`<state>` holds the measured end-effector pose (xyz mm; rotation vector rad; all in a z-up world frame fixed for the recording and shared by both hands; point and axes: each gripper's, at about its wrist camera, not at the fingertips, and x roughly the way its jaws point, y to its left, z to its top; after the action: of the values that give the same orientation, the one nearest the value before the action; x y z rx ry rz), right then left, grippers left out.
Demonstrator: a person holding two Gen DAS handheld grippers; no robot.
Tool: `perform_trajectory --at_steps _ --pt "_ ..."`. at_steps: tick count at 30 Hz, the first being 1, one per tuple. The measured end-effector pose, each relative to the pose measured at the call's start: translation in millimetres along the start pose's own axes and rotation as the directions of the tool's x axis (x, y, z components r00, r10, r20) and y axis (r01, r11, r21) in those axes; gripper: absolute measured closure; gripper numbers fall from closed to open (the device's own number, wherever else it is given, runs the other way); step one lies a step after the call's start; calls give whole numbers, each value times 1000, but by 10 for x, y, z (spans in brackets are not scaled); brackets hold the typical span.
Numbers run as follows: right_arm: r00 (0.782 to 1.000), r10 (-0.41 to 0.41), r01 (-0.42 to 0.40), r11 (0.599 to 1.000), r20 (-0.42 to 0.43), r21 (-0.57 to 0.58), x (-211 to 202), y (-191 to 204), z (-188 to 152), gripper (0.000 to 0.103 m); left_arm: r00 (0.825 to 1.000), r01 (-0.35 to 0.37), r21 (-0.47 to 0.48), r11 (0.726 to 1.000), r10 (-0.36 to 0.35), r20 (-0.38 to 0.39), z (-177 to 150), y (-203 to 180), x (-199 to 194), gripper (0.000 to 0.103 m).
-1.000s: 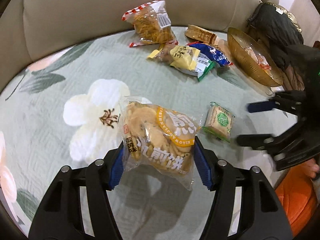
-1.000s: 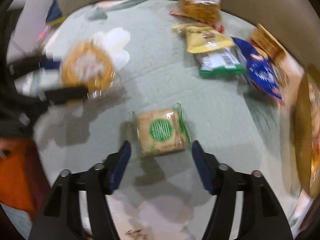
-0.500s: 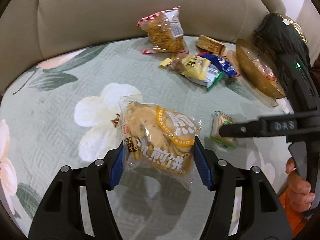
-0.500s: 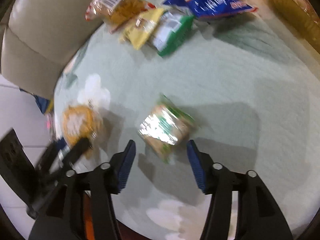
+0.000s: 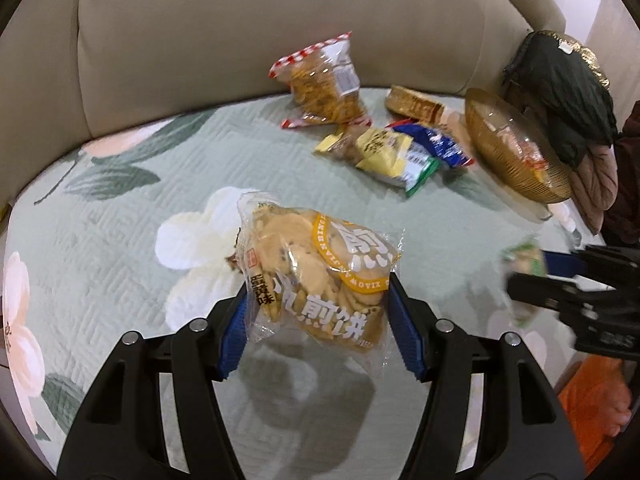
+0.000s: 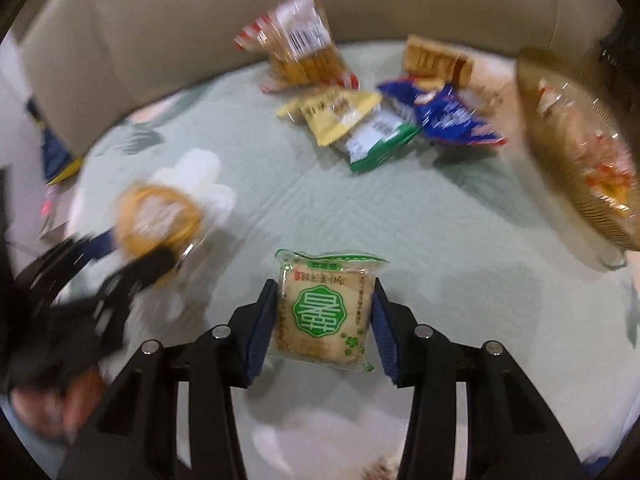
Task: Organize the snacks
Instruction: 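Carry both packs to the gold glass plate and open both grippers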
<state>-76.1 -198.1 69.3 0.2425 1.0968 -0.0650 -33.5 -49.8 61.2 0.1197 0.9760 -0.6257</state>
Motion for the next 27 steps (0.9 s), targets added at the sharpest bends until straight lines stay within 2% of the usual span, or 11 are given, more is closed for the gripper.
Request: perform_trajectory --at_steps 6,11,19,24,27 --pt "995 -9 11 1000 99 -24 -489 -281 -260 58 1000 9 48 999 -9 11 -14 -256 -61 41" --pt "996 28 -32 999 81 37 -388 -435 -374 58 1000 13 71 997 -13 3 -66 -379 -97 41" --pt "994 31 -37 997 106 62 -446 -454 -378 58 1000 14 73 997 -15 16 3 -483 -179 41" --pt "988 63 -80 990 143 114 -681 -584 -313 58 997 50 88 995 -55 56 198 -675 -304 41" --pt "980 62 -90 986 190 143 -939 -742 -183 58 987 141 113 984 -148 58 434 -915 -278 41"
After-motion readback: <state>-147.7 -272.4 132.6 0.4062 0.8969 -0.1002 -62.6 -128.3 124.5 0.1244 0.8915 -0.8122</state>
